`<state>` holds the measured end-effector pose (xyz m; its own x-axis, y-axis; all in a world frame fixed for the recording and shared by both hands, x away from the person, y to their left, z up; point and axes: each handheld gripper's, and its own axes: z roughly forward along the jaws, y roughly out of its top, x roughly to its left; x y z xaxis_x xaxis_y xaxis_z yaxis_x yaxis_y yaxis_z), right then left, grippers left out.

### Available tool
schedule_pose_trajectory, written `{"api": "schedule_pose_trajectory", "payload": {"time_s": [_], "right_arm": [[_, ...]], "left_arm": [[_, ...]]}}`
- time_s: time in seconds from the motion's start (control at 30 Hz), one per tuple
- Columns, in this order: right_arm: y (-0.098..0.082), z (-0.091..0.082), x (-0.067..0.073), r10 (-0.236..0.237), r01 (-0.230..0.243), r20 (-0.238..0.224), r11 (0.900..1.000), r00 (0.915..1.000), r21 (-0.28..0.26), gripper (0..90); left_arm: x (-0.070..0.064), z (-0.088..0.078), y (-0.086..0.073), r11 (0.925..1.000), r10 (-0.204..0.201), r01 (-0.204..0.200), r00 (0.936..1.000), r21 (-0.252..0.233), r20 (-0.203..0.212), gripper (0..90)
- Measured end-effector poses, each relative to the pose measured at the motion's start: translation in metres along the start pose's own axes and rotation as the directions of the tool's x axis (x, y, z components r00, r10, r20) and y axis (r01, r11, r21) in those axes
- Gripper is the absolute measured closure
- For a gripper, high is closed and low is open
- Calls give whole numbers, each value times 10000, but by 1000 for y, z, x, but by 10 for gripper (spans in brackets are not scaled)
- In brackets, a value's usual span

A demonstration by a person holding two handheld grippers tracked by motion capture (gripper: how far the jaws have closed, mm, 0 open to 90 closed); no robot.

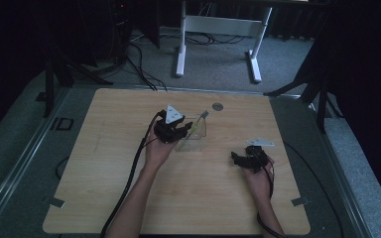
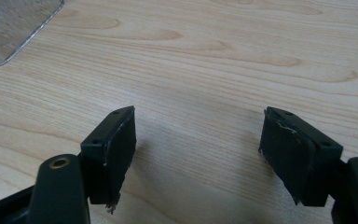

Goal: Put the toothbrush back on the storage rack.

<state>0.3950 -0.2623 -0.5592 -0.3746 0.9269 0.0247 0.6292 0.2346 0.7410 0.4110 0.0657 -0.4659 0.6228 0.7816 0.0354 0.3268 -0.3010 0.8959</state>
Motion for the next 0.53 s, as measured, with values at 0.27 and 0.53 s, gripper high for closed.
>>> {"api": "schedule_pose_trajectory", "payload": {"time_s": [0.27,0.53], "right_arm": [[0,0,0,0,0,-5,10000,10000,-2,267],[0,0,0,4,-4,-17,10000,10000,-3,267]], "left_arm": [[15,-18,-11,9995,-303,303,9995,-17,-31,529],[28,-43,-25,9987,-458,445,9976,-266,-525,481]]}}
